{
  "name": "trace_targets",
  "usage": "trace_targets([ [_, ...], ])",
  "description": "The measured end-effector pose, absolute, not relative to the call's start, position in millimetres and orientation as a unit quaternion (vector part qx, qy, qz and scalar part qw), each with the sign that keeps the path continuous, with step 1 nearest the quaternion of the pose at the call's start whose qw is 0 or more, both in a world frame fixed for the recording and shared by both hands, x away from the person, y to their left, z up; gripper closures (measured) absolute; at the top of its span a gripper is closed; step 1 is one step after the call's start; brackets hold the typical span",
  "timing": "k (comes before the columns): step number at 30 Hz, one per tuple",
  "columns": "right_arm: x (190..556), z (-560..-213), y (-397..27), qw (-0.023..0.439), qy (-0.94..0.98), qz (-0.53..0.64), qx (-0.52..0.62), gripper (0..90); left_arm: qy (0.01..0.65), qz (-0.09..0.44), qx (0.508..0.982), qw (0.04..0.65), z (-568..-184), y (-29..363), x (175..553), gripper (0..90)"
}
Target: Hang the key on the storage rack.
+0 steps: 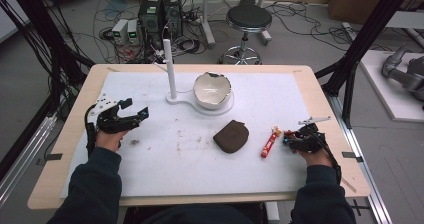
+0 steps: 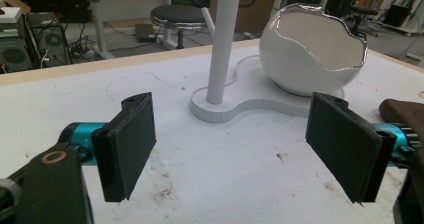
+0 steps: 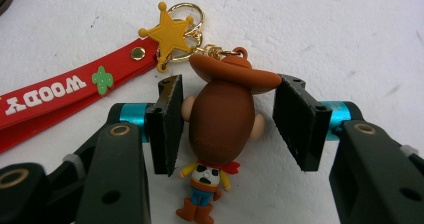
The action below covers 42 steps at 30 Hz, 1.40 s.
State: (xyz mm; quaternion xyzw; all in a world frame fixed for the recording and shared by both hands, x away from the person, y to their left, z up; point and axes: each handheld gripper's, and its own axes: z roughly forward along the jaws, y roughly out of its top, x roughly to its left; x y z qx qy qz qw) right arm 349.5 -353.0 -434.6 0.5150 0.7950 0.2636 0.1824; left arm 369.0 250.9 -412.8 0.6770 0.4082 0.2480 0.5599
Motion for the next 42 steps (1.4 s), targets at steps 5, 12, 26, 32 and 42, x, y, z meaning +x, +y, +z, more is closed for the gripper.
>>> trace_targets([
  [5, 349.9, -434.4, -350.1, 0.179, 0.807, 0.267, 0.496, 48.7, 0.409, 0.247, 0.678, 0.559, -413.1, 250.7, 369.1, 20.0],
  [12, 349.1, -433.3, -353.1, 0.174, 0.805, 0.264, 0.503, 39.5, 0.413, 0.247, 0.675, 0.56, -413.0, 252.2, 368.9, 20.1],
  [26, 354.3, -396.9, -331.7, 0.208, 0.793, 0.373, 0.434, 56.5, 0.416, 0.246, 0.677, 0.556, -414.3, 251.5, 369.4, 20.9],
  [32, 363.6, -364.2, -299.2, 0.236, 0.794, 0.418, 0.373, 56.6, 0.416, 0.247, 0.675, 0.557, -414.0, 252.6, 369.2, 21.1],
  [42, 393.9, -315.8, -240.7, 0.236, 0.809, 0.446, 0.3, 56.6, 0.417, 0.247, 0.674, 0.558, -414.3, 254.1, 369.6, 21.2],
])
